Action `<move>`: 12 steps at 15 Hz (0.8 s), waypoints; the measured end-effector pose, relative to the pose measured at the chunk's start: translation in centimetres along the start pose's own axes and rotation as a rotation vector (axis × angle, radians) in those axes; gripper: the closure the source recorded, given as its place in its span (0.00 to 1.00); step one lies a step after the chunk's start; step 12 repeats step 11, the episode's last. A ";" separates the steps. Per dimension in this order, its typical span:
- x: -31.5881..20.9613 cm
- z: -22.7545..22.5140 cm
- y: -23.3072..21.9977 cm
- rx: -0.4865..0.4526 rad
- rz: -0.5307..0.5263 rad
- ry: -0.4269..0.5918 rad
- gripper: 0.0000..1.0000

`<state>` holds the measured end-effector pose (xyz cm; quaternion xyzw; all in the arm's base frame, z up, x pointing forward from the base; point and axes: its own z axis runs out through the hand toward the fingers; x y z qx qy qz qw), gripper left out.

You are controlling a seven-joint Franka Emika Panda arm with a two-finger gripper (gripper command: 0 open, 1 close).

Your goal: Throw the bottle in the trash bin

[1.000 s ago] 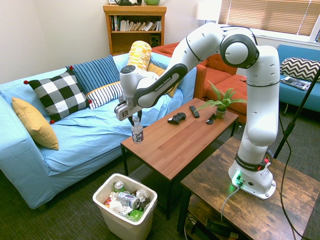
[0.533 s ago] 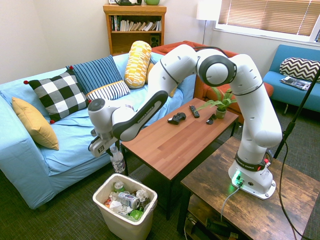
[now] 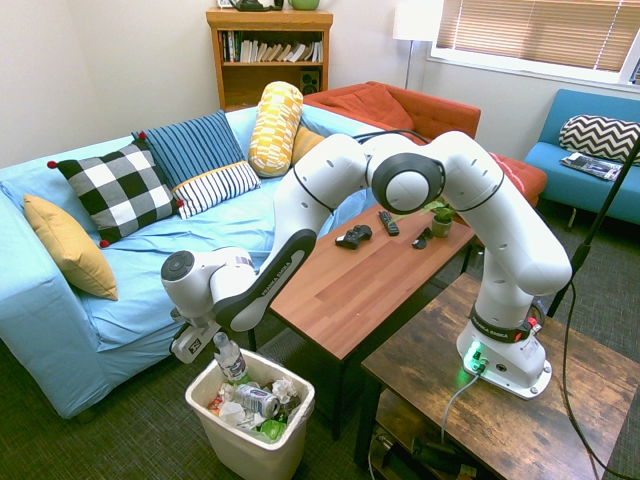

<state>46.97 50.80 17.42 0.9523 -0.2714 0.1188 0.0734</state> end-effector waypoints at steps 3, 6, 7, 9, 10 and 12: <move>0.3 0.1 0.0 -0.002 0.003 0.001 0.00; 0.1 0.2 0.1 -0.004 0.001 0.003 0.00; 0.1 0.2 0.1 -0.005 0.001 0.004 0.00; 0.1 0.2 0.1 -0.006 0.005 0.005 0.00; 0.2 0.2 0.1 -0.005 0.009 0.003 0.00; 0.3 0.2 0.1 -0.005 0.013 0.001 0.00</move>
